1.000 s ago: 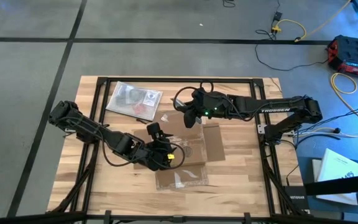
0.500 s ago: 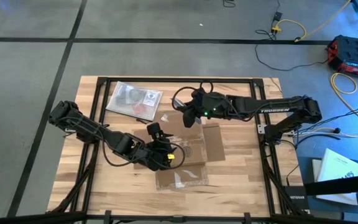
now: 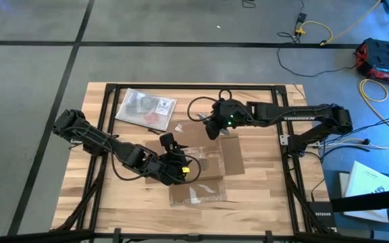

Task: Unpack boxes
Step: Break down the box until it is fully flat

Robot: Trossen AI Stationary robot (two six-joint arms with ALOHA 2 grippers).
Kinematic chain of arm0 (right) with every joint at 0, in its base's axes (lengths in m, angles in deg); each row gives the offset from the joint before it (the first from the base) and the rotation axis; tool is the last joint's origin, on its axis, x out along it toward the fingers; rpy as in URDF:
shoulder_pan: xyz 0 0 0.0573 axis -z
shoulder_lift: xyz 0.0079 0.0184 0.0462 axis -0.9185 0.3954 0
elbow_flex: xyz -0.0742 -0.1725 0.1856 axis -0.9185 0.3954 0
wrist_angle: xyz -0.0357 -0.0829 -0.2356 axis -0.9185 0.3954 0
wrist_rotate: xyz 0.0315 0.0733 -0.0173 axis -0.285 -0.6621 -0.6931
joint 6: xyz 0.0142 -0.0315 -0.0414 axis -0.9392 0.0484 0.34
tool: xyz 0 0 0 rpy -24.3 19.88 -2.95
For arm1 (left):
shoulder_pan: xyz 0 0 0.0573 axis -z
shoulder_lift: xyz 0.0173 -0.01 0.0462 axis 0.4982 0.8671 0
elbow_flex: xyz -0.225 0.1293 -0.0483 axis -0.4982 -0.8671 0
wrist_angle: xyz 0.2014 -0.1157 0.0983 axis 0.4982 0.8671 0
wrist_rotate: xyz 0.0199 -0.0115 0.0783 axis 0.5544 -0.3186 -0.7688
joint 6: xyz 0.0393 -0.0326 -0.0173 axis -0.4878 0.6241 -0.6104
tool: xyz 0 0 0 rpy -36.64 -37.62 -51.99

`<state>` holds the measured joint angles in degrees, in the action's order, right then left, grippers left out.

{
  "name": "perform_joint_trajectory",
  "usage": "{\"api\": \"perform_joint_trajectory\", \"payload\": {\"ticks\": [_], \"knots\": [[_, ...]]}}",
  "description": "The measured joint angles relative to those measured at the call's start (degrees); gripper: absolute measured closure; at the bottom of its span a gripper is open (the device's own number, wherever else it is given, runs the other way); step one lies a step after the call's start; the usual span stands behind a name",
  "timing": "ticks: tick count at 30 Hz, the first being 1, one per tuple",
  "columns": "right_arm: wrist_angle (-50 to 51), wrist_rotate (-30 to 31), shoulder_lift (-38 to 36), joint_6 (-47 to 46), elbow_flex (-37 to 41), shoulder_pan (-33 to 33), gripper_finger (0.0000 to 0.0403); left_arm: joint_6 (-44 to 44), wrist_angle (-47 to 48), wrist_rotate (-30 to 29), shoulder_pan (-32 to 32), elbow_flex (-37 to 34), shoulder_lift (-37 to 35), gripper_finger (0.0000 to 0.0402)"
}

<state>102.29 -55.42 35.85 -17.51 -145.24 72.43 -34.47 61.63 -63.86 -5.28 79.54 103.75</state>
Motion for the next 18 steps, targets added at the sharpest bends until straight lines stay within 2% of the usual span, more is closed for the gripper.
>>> {"api": "perform_joint_trajectory", "payload": {"ticks": [6,10,13,18], "knots": [[-0.6,-5.8,-9.8,2.4,10.9,2.8,0.0345,0.0,0.0,0.0,0.0,0.0,0.0,0.0163],[-4.8,-12.4,-18.8,-2.2,19.3,4.5,0.0345,0.0,0.0,0.0,0.0,0.0,0.0,0.0163],[-4.4,-13.5,-23.9,-6.1,22.3,4.4,0.0345,0.0,0.0,0.0,0.0,0.0,0.0,0.0163],[4.3,-15.1,-27.5,-8.1,23.1,3.5,0.0345,0.0,0.0,0.0,0.0,0.0,0.0,0.0163]]}}
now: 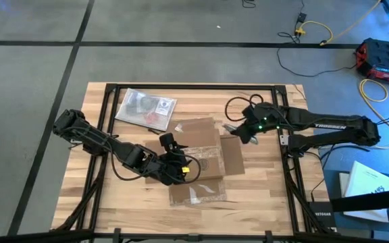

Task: Unpack boxes
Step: Break down the box until it is fully flat

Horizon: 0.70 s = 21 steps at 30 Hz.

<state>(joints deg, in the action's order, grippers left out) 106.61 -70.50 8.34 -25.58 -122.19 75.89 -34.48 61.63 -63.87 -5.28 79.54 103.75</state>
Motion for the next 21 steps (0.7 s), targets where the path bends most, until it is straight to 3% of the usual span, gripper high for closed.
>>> {"api": "perform_joint_trajectory", "payload": {"ticks": [6,10,12,17,21], "knots": [[2.2,-1.5,-1.9,0.5,0.0,-1.9,0.0345,1.3,-0.9,0.0,0.0,0.0,0.0,0.0163],[2.7,-1.9,-1.8,0.6,-0.1,-2.9,0.0345,10.1,-7.0,0.1,0.0,-0.1,0.0,0.0163],[2.0,-4.9,-1.9,0.7,-0.1,-2.9,0.0345,13.3,-10.4,0.3,0.1,-0.1,0.0,0.0163],[1.3,-7.3,-1.9,0.8,-0.1,-2.8,0.0345,20.3,-11.9,8.9,-3.9,0.0,0.0,0.0163],[-0.5,-7.3,-2.0,0.3,-0.1,-2.8,0.0345,17.2,-13.4,17.4,-8.0,0.0,0.0,0.0163]]}}
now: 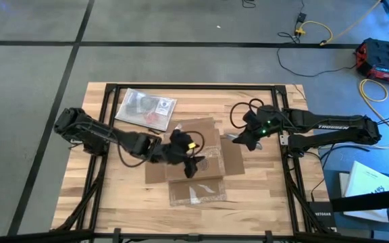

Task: Unpack boxes
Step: Break down the box until it is fully flat

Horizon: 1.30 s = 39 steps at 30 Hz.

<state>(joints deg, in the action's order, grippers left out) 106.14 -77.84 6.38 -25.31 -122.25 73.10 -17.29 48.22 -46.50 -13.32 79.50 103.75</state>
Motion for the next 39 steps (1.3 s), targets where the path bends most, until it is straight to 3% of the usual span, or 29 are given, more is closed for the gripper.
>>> {"api": "perform_joint_trajectory", "payload": {"ticks": [9,11,16,18,26,29,33,39], "knots": [[-2.0,3.6,0.0,-5.6,0.0,0.0,0.0345,-16.6,0.7,3.5,-5.7,0.0,0.0,0.0163],[-1.8,4.8,0.1,-7.3,0.0,0.0,0.0345,-20.1,2.9,8.6,-7.1,0.0,0.0,0.0163],[0.5,6.3,1.1,-12.1,0.0,0.0,0.0345,-21.9,2.4,27.6,-12.8,0.2,1.1,0.0163],[1.7,7.0,1.8,-13.5,0.0,-0.1,0.0345,-24.0,3.7,31.3,-14.4,0.1,2.7,0.0163],[-0.8,10.1,-0.5,-16.8,7.2,-4.9,0.0345,-40.2,2.3,31.8,-15.0,0.1,7.6,0.0163],[-6.6,12.0,-3.9,-20.7,11.6,-8.9,0.0345,-39.4,1.2,31.8,-14.4,0.1,8.8,0.0163],[-9.1,19.0,-7.0,-24.0,13.2,-14.2,0.0345,-37.8,-1.0,30.9,-13.5,0.1,9.7,0.0163],[-9.6,21.5,-6.0,-24.3,13.2,-15.4,0.0345,-37.6,-3.2,26.5,-11.2,0.0,12.0,0.0163]]}}
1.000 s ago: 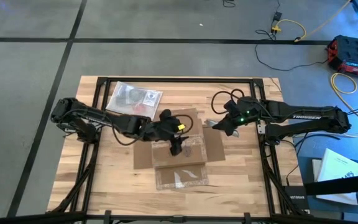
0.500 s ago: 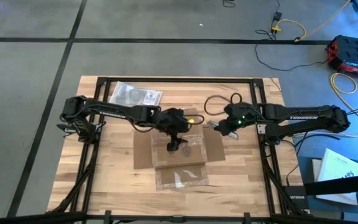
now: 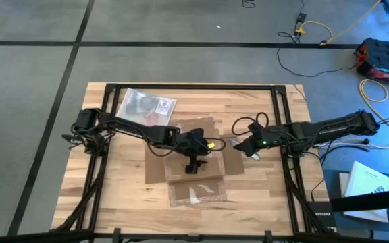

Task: Unpack boxes
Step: Break down the box until it is fully flat

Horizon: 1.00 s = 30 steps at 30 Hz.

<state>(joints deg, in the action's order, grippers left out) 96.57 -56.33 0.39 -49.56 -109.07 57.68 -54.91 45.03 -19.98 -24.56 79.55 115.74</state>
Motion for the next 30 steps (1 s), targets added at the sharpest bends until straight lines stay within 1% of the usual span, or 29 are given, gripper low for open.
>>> {"api": "perform_joint_trajectory", "payload": {"ticks": [5,10,19,22,30], "knots": [[-1.1,0.5,1.2,0.0,0.0,0.0,0.0345,0.4,-1.5,-0.8,0.9,0.0,1.5,0.0163],[-4.5,0.5,1.7,0.4,0.0,0.0,0.0345,-0.1,-1.3,-5.6,1.4,0.0,2.0,0.0163],[-4.4,2.6,3.3,0.7,0.0,0.1,0.0345,2.9,-0.6,-6.4,0.6,0.0,3.2,0.0163],[-5.3,3.9,5.1,-1.7,0.0,0.0,0.0345,4.2,0.2,-6.5,0.3,0.1,4.2,0.0163],[-7.4,5.3,9.1,-5.4,0.0,0.2,0.0345,6.8,-1.5,-6.4,0.3,0.2,5.4,0.0163]]}}
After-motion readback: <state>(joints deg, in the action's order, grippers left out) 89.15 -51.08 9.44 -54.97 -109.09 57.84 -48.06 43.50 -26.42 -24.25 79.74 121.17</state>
